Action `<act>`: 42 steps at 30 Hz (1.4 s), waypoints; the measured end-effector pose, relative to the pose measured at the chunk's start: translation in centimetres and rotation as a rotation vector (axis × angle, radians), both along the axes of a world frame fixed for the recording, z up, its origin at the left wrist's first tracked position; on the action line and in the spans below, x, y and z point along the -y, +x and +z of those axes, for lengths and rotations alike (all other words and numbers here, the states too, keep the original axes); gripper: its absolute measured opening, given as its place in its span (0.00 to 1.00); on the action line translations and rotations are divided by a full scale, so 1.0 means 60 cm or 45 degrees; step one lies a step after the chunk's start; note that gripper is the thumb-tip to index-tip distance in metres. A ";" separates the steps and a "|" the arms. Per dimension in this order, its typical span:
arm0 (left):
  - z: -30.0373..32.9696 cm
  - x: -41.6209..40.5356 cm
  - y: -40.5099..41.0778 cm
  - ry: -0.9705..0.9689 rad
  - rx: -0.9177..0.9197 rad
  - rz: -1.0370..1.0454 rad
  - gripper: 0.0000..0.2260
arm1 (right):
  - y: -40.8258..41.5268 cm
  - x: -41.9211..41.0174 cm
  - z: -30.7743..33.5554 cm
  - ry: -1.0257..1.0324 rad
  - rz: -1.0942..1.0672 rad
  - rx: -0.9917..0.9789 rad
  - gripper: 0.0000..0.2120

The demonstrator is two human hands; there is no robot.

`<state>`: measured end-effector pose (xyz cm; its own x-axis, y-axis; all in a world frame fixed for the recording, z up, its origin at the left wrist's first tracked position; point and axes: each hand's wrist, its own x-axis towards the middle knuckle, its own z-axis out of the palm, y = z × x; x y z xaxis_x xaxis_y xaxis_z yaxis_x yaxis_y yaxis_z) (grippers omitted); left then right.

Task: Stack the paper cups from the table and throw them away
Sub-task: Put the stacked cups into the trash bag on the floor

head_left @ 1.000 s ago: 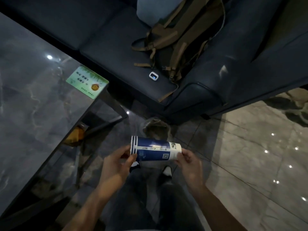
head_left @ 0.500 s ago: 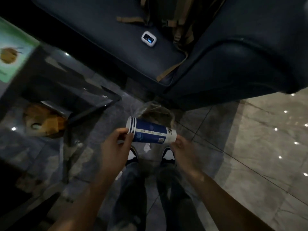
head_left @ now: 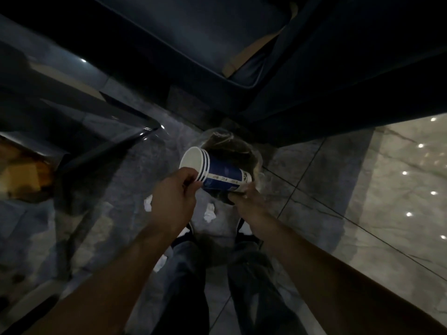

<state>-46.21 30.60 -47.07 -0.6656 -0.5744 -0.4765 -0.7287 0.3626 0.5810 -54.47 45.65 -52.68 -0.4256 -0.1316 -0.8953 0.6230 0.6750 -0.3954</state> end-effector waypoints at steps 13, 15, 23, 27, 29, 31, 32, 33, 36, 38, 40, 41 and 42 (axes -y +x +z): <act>-0.143 -0.023 -0.049 -0.022 -0.061 -0.218 0.03 | -0.017 0.008 -0.113 -0.087 0.082 0.078 0.32; -0.163 -0.029 -0.054 0.018 -0.051 -0.241 0.04 | -0.023 0.008 -0.122 -0.065 0.109 0.061 0.31; -0.229 -0.047 -0.078 0.093 0.102 -0.363 0.07 | -0.035 0.017 -0.168 -0.121 0.095 0.025 0.30; -0.250 -0.056 -0.088 0.151 0.172 -0.295 0.08 | -0.042 0.016 -0.183 -0.131 0.144 0.007 0.27; -0.267 -0.057 -0.090 0.179 0.186 -0.275 0.09 | -0.044 0.017 -0.190 -0.115 0.187 -0.002 0.26; -0.284 -0.057 -0.089 0.197 0.215 -0.287 0.10 | -0.047 0.018 -0.195 -0.107 0.241 -0.029 0.25; -0.289 -0.056 -0.089 0.191 0.239 -0.294 0.10 | -0.047 0.018 -0.198 -0.114 0.258 -0.038 0.25; -0.294 -0.056 -0.090 0.208 0.254 -0.269 0.10 | -0.049 0.019 -0.198 -0.119 0.274 -0.036 0.24; -0.298 -0.050 -0.094 0.207 0.257 -0.245 0.10 | -0.052 0.020 -0.199 -0.126 0.266 -0.023 0.21; -0.290 -0.044 -0.093 0.167 0.204 -0.249 0.08 | -0.051 0.018 -0.193 -0.092 0.280 -0.050 0.20; -0.278 -0.039 -0.087 0.160 0.152 -0.238 0.07 | -0.049 0.011 -0.188 -0.060 0.283 -0.078 0.20; -0.268 -0.037 -0.080 0.150 0.124 -0.241 0.07 | -0.049 0.007 -0.183 -0.045 0.259 -0.083 0.18; -0.256 -0.034 -0.072 0.149 0.092 -0.235 0.06 | -0.047 0.005 -0.177 -0.029 0.226 -0.077 0.16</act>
<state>-50.55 32.65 -62.43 -0.7161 -0.3841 -0.5829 -0.6975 0.4270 0.5755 -57.29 45.36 -63.28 -0.4472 -0.2292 -0.8646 0.4695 0.7626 -0.4450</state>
